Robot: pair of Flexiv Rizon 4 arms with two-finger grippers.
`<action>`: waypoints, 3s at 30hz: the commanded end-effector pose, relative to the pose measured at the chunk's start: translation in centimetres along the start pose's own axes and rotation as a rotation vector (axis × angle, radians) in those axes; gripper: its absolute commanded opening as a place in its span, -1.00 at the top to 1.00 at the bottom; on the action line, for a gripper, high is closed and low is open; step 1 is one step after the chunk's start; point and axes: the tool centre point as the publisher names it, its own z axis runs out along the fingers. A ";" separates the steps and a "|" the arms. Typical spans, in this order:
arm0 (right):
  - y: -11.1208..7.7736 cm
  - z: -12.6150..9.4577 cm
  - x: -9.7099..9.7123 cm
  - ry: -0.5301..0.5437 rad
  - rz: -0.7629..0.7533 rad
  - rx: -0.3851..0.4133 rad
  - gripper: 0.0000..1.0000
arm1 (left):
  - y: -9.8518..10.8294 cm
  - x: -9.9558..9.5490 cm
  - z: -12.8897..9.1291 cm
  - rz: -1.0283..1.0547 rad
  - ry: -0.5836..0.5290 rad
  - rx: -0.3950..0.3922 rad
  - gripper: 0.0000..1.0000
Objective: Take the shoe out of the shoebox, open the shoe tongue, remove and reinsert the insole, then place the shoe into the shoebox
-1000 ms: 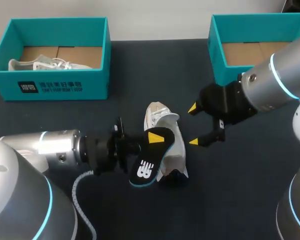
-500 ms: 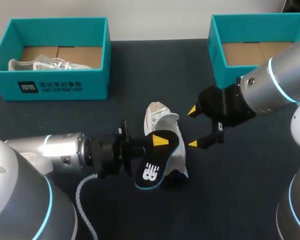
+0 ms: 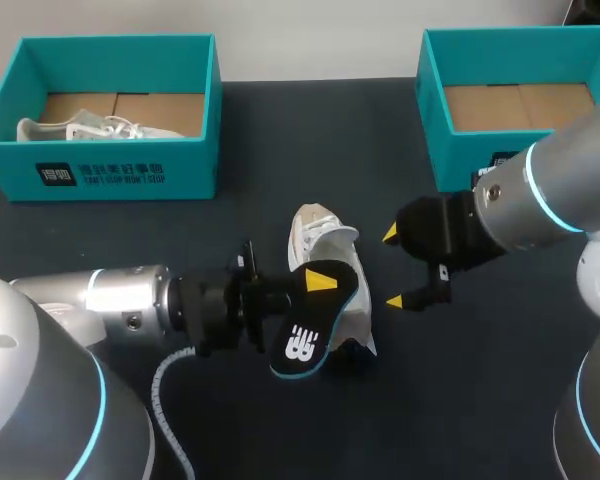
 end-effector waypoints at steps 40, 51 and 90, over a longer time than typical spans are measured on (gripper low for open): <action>-0.5 4.8 -1.5 0.060 -0.052 -0.055 -1.00 | 2.9 2.0 3.2 -0.080 0.071 0.031 1.00; -0.5 4.8 -1.5 0.060 -0.052 -0.055 -1.00 | 5.5 3.9 2.8 -0.139 0.085 0.075 1.00; -0.5 4.8 -1.5 0.060 -0.052 -0.055 -1.00 | 10.6 4.7 2.0 -0.109 0.153 -0.098 1.00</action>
